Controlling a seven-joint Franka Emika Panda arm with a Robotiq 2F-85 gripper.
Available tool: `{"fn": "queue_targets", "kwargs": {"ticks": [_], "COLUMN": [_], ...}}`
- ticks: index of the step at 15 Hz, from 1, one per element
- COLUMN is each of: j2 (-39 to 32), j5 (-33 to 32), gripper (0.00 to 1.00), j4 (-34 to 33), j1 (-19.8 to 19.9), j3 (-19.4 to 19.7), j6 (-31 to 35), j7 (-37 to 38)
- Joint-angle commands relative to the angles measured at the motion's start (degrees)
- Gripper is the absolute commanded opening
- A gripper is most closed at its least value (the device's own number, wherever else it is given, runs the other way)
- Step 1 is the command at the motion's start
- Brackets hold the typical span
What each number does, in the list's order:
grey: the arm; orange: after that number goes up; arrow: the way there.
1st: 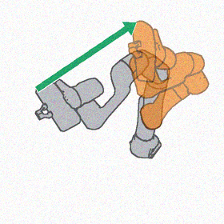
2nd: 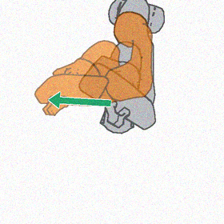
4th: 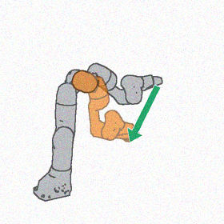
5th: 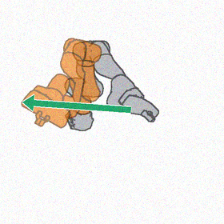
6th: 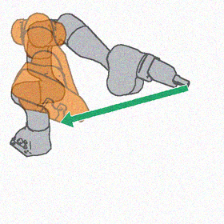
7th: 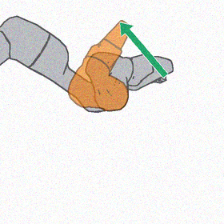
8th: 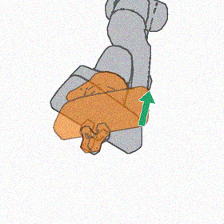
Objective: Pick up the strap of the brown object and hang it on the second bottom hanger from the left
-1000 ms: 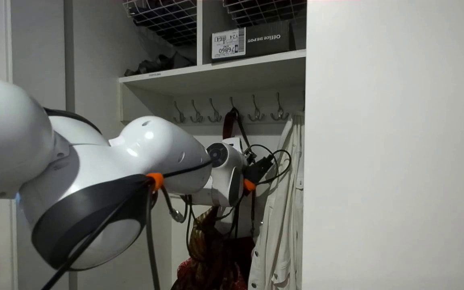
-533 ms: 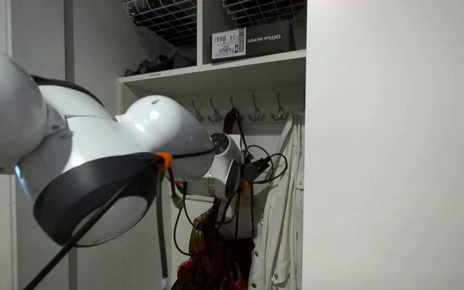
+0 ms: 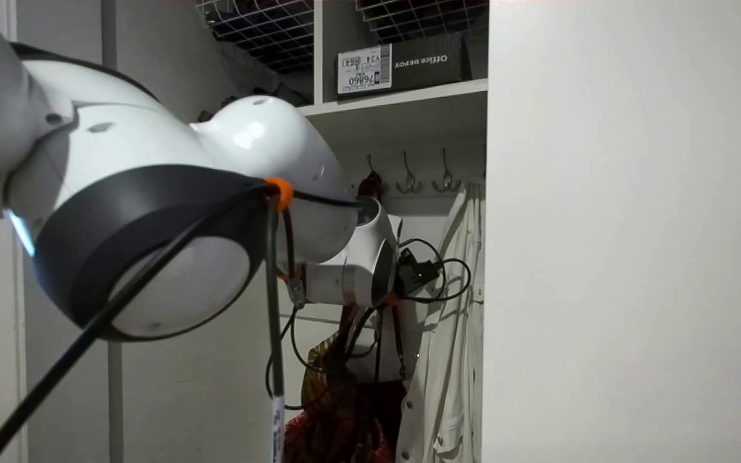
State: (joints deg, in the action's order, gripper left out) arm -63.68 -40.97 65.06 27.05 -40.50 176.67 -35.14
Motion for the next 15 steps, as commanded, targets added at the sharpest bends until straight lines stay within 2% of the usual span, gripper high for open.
{"fn": "queue_targets", "kwargs": {"ticks": [1, 4, 6, 8, 15], "j2": [7.7, 12.5, 16.9, 19.9, 32.6], "j5": [1.5, 2.2, 2.7, 3.4, 3.9], "gripper": [1.0, 1.0, 1.0, 1.0, 1.0], "j4": [12.7, 20.3, 25.0, 29.8, 45.5], "j1": [5.7, 8.7, 9.4, 11.2, 14.7], "j3": [-2.0, -2.9, -1.0, -2.0, -2.1], "j6": [-1.6, -1.7, -1.2, -0.4, 5.4], "j7": [5.7, 12.1, 19.0, 24.2, 39.4]}}
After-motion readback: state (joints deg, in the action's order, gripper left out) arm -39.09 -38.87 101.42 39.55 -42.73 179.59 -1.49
